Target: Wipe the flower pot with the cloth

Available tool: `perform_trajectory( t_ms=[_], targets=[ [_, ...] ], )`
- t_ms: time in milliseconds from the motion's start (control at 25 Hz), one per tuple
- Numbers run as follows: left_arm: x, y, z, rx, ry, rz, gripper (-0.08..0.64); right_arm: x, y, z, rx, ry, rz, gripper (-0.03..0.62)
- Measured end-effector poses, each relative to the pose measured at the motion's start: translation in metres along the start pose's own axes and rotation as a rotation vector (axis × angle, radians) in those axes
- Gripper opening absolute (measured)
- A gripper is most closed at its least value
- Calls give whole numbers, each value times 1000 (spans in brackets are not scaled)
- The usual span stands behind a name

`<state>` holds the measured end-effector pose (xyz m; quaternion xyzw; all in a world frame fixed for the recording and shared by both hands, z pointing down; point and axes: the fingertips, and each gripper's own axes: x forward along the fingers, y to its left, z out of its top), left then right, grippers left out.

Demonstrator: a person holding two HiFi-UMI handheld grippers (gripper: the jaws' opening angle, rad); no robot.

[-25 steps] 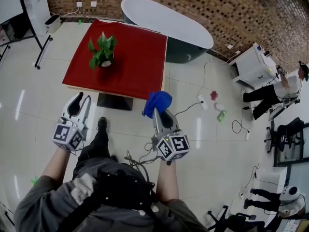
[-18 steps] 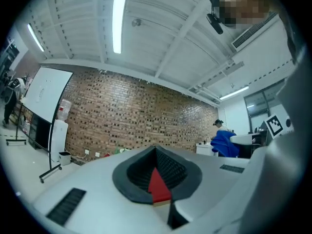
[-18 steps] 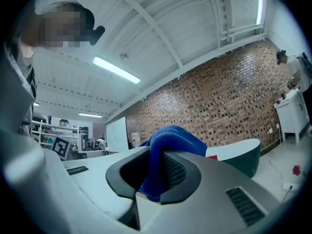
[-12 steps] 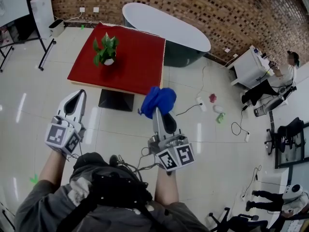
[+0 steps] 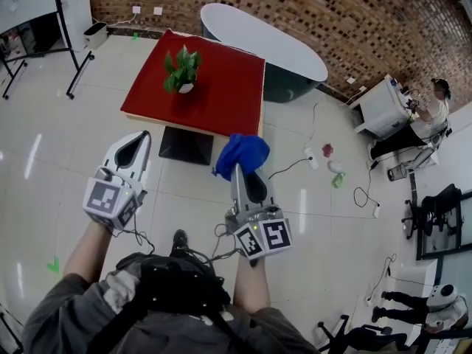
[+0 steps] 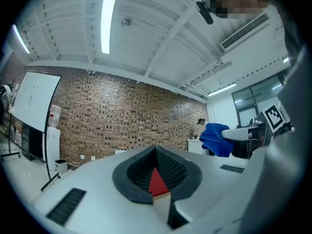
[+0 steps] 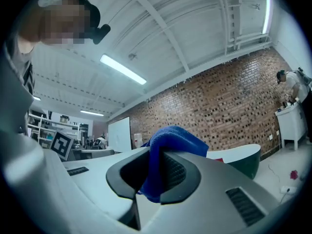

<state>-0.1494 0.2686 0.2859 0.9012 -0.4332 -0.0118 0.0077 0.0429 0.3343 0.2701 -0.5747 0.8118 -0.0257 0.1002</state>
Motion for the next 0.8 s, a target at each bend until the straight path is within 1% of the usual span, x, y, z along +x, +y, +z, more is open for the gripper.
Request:
perform_trajectory(
  t_ms=[40, 200, 280, 400, 600, 680, 800],
  targets=[
    [-6, 2, -2, 5, 5, -4, 6, 0, 6, -7, 4, 17, -4, 63],
    [-31, 8, -8, -27, 23, -15, 6, -3, 28, -30, 0, 82, -25, 63],
    [-42, 8, -10, -10, 33, -16, 6, -8, 37, -35, -11, 104, -27, 62],
    [-50, 6, -12, 1, 44, -25, 6, -14, 45, -36, -14, 112, -35, 63],
    [-55, 6, -18, -27, 70, -37, 6, -18, 52, -43, -12, 122, -45, 61],
    [-55, 7, -23, -22, 70, -50, 6, -19, 54, -47, -18, 134, -52, 61],
    [-56, 8, -24, -13, 73, -50, 6, -19, 56, -51, -25, 147, -63, 63]
  ],
)
